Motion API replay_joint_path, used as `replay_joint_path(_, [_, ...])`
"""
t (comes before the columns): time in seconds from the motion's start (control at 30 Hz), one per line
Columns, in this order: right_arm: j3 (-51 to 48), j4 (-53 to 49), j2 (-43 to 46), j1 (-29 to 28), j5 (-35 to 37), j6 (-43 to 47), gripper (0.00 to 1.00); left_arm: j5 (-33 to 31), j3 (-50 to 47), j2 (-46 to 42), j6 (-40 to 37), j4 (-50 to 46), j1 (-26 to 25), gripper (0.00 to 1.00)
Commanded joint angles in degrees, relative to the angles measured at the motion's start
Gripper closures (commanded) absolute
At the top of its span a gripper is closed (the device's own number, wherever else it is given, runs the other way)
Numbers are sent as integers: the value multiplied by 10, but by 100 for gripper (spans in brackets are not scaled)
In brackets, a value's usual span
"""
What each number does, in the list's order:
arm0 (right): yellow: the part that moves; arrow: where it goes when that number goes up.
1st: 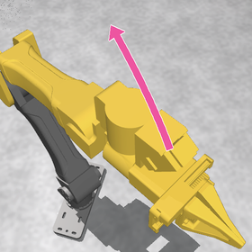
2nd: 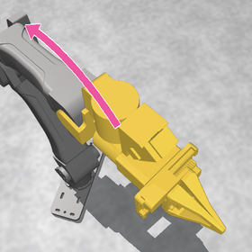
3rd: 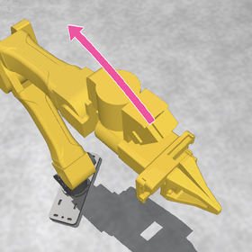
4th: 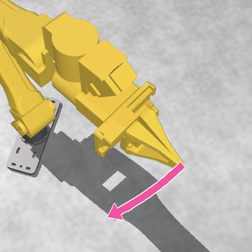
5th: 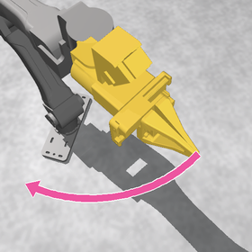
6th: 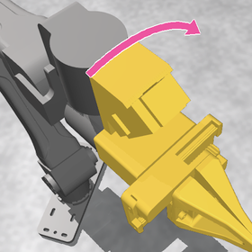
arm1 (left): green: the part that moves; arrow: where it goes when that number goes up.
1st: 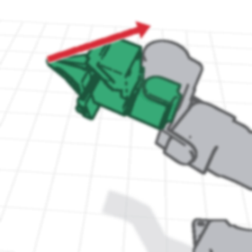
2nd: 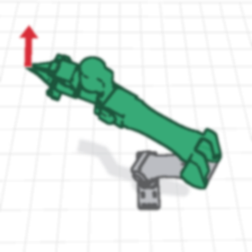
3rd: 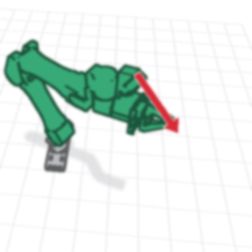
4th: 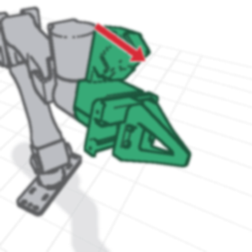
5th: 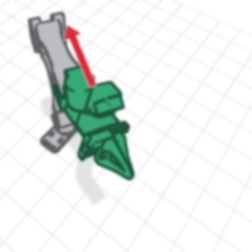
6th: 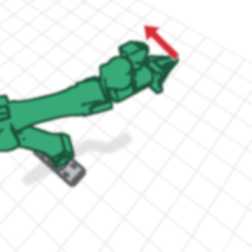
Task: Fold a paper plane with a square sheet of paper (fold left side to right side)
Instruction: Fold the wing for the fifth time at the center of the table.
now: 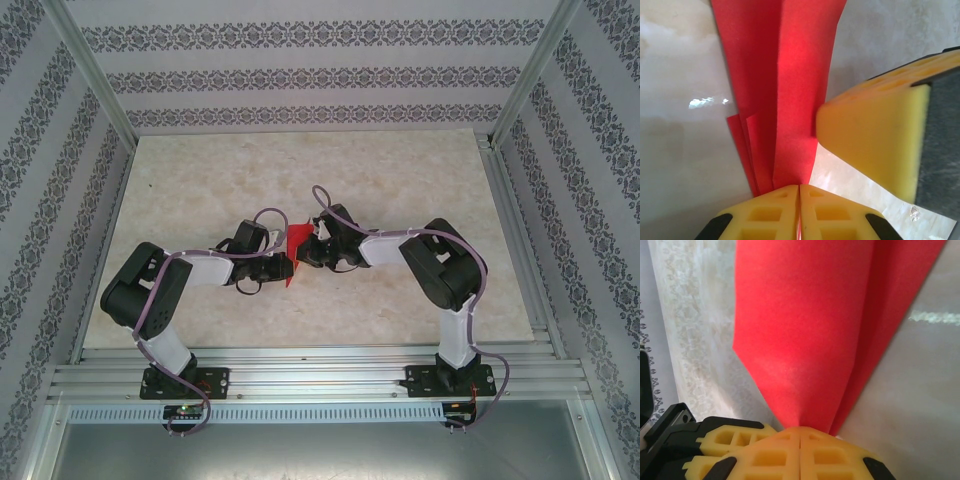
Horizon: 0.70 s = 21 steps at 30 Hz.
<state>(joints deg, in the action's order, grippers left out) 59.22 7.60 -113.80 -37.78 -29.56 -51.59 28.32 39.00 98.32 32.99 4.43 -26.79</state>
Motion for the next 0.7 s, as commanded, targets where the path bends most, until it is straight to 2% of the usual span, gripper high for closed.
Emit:
replay_joint_path(0.0, [24,17,-16,-9,9,-6,93,-71,-27,82,-23,-75,-32,89])
replay_joint_path(0.4, [86,-99,-42,-7,82,78,93,-77,-30,87,-26,-80,-35,90])
replay_joint_path(0.67, [119,-141,-70,4,116,127,93,-74,-44,86,-24,-72,-36,91])
